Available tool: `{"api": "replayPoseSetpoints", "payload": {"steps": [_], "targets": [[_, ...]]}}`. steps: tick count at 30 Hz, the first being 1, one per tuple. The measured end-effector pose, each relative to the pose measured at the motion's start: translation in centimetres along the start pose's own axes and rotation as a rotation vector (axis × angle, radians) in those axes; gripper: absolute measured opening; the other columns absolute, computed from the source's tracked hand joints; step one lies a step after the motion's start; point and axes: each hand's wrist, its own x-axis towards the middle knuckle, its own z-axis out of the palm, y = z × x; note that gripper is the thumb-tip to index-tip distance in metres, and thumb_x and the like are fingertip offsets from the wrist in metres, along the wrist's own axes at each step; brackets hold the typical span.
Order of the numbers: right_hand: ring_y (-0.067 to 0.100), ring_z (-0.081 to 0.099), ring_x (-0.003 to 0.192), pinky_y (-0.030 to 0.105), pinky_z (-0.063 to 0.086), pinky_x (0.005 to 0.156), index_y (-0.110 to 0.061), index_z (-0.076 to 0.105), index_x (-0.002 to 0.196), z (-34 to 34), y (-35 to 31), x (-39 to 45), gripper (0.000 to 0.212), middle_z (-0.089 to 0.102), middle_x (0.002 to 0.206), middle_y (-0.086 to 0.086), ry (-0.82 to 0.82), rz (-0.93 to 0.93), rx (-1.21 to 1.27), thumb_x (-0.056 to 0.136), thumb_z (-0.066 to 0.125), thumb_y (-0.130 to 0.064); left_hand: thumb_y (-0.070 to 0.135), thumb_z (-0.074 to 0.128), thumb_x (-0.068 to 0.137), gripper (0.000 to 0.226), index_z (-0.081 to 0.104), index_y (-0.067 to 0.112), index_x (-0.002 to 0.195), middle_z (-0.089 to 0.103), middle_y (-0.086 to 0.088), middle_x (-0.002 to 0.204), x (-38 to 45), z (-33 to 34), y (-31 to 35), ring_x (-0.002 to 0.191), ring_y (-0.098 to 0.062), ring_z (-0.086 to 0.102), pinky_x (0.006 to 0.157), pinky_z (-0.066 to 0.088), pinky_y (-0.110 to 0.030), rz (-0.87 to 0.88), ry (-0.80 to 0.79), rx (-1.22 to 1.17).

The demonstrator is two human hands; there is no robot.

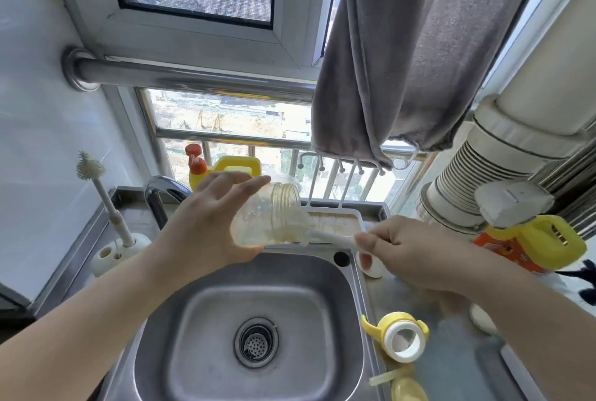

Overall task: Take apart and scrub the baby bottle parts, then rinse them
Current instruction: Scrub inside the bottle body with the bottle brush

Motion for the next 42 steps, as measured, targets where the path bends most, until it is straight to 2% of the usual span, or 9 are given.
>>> {"api": "replayPoseSetpoints", "payload": {"steps": [5, 10, 13, 17, 22, 30, 33, 36, 42], "targets": [[0.000, 0.042, 0.041, 0.012, 0.033, 0.045, -0.028, 0.062, 0.071, -0.3, 0.2, -0.3, 0.044, 0.048, 0.051, -0.009, -0.079, 0.030, -0.009, 0.096, 0.035, -0.051, 0.038, 0.092, 0.045, 0.098, 0.050, 0.014, 0.131, 0.062, -0.015, 0.116, -0.2, 0.0, 0.1, 0.103, -0.035, 0.059, 0.081, 0.049, -0.042, 0.024, -0.010, 0.027], [0.015, 0.045, 0.048, 0.023, 0.024, 0.044, -0.019, 0.055, 0.069, 0.0, 0.6, 0.7, 0.045, 0.049, 0.056, -0.006, 0.621, -0.223, -0.687, 0.096, 0.034, -0.049, 0.050, 0.085, 0.049, 0.098, 0.046, 0.024, 0.136, 0.059, -0.005, 0.123, -0.6, 0.0, 0.1, 0.110, -0.023, 0.054, 0.088, 0.044, -0.035, -0.068, -0.089, -0.104], [0.018, 0.042, 0.043, 0.024, 0.029, 0.044, -0.015, 0.054, 0.065, -0.3, 0.2, 0.9, 0.040, 0.043, 0.052, -0.003, 0.778, -0.354, -0.745, 0.094, 0.045, -0.040, 0.064, 0.066, 0.052, 0.095, 0.043, 0.030, 0.138, 0.056, 0.002, 0.126, -0.8, -0.5, 0.1, 0.111, -0.011, 0.046, 0.089, 0.042, -0.031, -0.127, -0.111, -0.197], [0.009, 0.049, 0.054, 0.025, 0.031, 0.047, -0.024, 0.059, 0.082, 0.8, -0.4, 0.7, 0.042, 0.051, 0.058, -0.006, 0.331, -0.147, -0.395, 0.097, 0.031, -0.051, 0.052, 0.074, 0.051, 0.089, 0.049, 0.020, 0.130, 0.061, -0.009, 0.117, -1.4, -0.6, -0.2, 0.105, -0.021, 0.052, 0.083, 0.043, -0.035, -0.067, 0.041, -0.059], [0.004, 0.033, 0.037, 0.017, 0.029, 0.044, -0.025, 0.068, 0.076, 0.4, -1.1, -0.3, 0.043, 0.042, 0.040, -0.010, -0.200, 0.036, 0.142, 0.096, 0.038, -0.048, 0.043, 0.088, 0.053, 0.092, 0.047, 0.015, 0.130, 0.060, -0.016, 0.117, -2.0, -0.3, -1.0, 0.108, -0.024, 0.047, 0.086, 0.046, -0.039, -0.002, 0.080, 0.008], [0.002, 0.036, 0.037, 0.015, 0.031, 0.043, -0.022, 0.063, 0.071, 1.6, -1.9, 0.4, 0.043, 0.043, 0.041, -0.010, -0.143, -0.009, 0.208, 0.098, 0.038, -0.044, 0.059, 0.045, 0.089, 0.072, 0.031, 0.015, 0.144, 0.039, -0.009, 0.137, -4.0, 1.3, 2.2, 0.127, -0.024, 0.037, 0.102, 0.037, -0.041, -0.006, -0.013, -0.111], [0.003, 0.037, 0.040, 0.018, 0.032, 0.048, -0.023, 0.063, 0.070, 1.7, -1.5, 0.2, 0.042, 0.044, 0.045, -0.009, -0.139, -0.010, 0.169, 0.097, 0.039, -0.044, 0.055, 0.029, 0.096, 0.055, 0.021, 0.036, 0.147, 0.032, 0.004, 0.139, -4.2, 0.7, 2.4, 0.131, -0.010, 0.028, 0.104, 0.030, -0.033, -0.065, -0.066, -0.224], [0.005, 0.039, 0.044, 0.017, 0.033, 0.049, -0.024, 0.063, 0.070, 1.5, -1.6, -0.3, 0.041, 0.045, 0.050, -0.008, -0.142, -0.032, 0.149, 0.097, 0.040, -0.045, 0.075, 0.042, 0.066, 0.084, 0.000, 0.062, 0.138, 0.019, 0.027, 0.114, -3.0, -0.6, 2.0, 0.115, 0.004, 0.019, 0.103, 0.024, -0.024, -0.208, -0.242, -0.261], [0.005, 0.037, 0.044, 0.014, 0.030, 0.045, -0.026, 0.064, 0.073, 1.4, -2.2, -1.1, 0.038, 0.046, 0.054, -0.006, -0.177, -0.050, 0.079, 0.095, 0.042, -0.047, 0.060, 0.079, 0.049, 0.097, 0.028, 0.050, 0.132, 0.024, 0.027, 0.125, -1.0, -1.9, 1.4, 0.117, 0.002, 0.028, 0.100, 0.030, -0.021, -0.222, -0.383, -0.317]]}}
